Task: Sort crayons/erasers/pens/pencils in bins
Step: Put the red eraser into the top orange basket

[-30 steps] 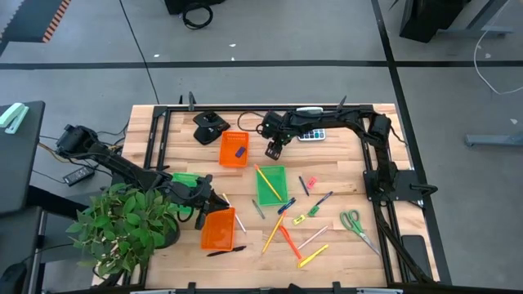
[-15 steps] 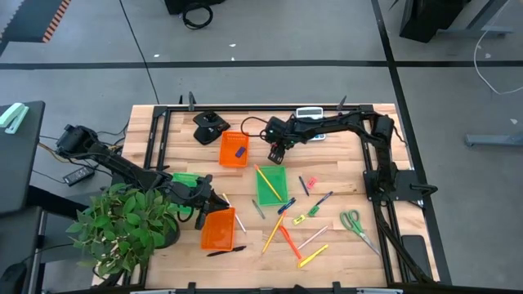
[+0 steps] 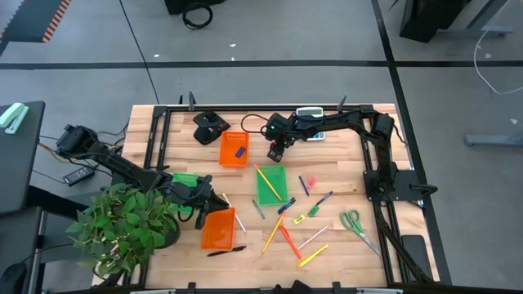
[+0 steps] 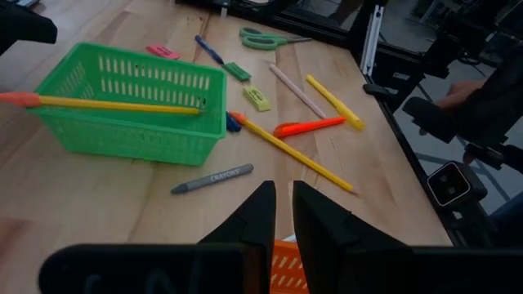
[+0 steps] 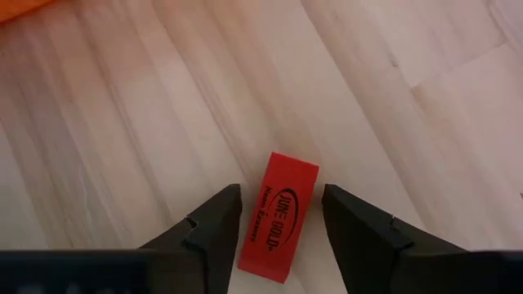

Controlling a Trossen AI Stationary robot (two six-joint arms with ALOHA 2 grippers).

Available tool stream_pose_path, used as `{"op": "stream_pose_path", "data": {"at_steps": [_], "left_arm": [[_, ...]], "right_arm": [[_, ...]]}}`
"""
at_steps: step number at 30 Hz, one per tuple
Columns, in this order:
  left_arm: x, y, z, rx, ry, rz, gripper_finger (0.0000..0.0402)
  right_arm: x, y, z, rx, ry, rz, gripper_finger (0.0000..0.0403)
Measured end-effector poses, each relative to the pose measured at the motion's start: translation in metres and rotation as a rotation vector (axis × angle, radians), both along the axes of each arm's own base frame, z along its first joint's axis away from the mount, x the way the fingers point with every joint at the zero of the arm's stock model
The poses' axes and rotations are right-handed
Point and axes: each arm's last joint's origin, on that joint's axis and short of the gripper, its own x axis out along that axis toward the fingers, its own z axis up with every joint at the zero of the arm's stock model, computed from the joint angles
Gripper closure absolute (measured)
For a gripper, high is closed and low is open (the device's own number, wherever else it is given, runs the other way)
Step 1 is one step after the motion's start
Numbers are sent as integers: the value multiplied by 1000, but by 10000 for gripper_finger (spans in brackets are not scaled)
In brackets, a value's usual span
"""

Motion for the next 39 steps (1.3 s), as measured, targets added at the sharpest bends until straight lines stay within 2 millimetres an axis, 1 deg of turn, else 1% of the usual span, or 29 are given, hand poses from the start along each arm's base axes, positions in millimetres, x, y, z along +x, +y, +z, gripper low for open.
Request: {"op": "stream_pose_path", "data": {"at_steps": [11, 14, 18, 20, 23, 26, 31, 33, 37, 39], "left_arm": [[0, 0, -1, 3, 6, 0, 349], [0, 0, -1, 4, 10, 0, 349], [0, 0, -1, 5, 13, 0, 349], [0, 0, -1, 5, 12, 0, 349], [0, 0, -1, 6, 14, 0, 349], [-1, 0, -1, 3, 16, 1, 349], [-1, 0, -2, 2, 17, -1, 349], [-1, -1, -1, 3, 16, -4, 349], [-1, -1, -2, 7, 16, -6, 349], [-1, -1, -2, 7, 15, -6, 349]], "right_arm": [[1, 0, 0, -11, 5, 48, 318], [3, -1, 4, -8, 3, 57, 329], [9, -4, 14, 5, 7, 67, 327], [18, -6, 23, -32, -15, 71, 325], [25, -8, 42, -51, -30, 83, 326], [31, -6, 55, -51, -34, 105, 329], [46, -2, 80, -75, -113, 116, 330], [54, 3, 91, -91, -163, 134, 330], [74, 23, 114, -134, -296, 195, 330], [82, 32, 121, -158, -364, 217, 330]]}}
